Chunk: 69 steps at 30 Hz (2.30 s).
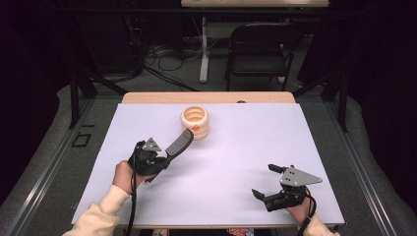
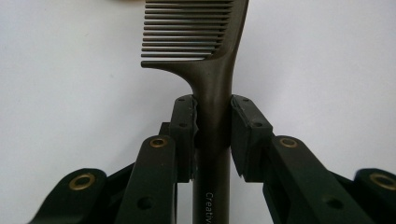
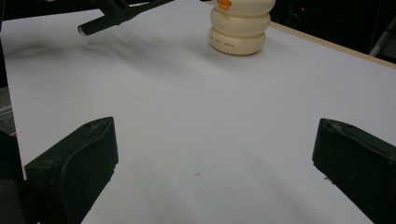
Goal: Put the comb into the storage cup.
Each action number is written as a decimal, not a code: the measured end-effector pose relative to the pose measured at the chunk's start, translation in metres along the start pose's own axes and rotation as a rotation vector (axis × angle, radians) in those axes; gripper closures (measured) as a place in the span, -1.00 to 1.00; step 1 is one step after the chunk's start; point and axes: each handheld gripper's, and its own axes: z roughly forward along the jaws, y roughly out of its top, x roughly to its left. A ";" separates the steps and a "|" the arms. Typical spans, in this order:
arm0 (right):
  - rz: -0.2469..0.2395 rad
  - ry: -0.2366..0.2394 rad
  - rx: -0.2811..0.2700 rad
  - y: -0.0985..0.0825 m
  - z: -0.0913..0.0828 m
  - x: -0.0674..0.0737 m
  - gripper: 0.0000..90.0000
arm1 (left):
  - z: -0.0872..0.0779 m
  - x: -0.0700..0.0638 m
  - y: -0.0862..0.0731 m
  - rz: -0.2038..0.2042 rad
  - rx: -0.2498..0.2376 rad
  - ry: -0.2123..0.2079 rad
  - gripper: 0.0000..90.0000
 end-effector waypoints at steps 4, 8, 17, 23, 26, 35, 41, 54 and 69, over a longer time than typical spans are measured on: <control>-0.001 -0.001 0.001 0.000 0.000 0.000 -1.00 | 0.000 0.001 -0.001 -0.008 -0.014 0.002 0.60; -0.001 0.000 0.001 0.000 0.000 0.000 -1.00 | -0.001 0.002 -0.002 -0.013 -0.028 0.008 0.60; -0.001 -0.001 0.000 0.000 0.000 0.000 -1.00 | -0.001 0.003 -0.004 -0.024 -0.045 0.011 0.60; 0.000 -0.001 0.004 0.000 0.000 0.000 -1.00 | -0.002 0.006 -0.005 -0.033 -0.062 0.020 0.60; 0.001 0.000 0.004 0.000 0.000 0.000 -1.00 | -0.003 0.006 -0.005 -0.037 -0.063 0.023 0.60; 0.001 -0.001 0.002 0.000 0.000 -0.001 -1.00 | -0.004 0.010 -0.007 -0.057 -0.099 0.035 0.60; 0.002 0.000 0.003 0.000 0.001 -0.001 -1.00 | -0.006 0.013 -0.008 -0.072 -0.122 0.045 0.61; 0.000 0.003 0.005 0.000 0.001 0.000 -1.00 | -0.006 0.019 -0.010 -0.093 -0.160 0.053 0.61; 0.000 0.006 0.007 0.000 0.002 -0.001 -1.00 | -0.006 0.023 -0.012 -0.110 -0.184 0.058 0.61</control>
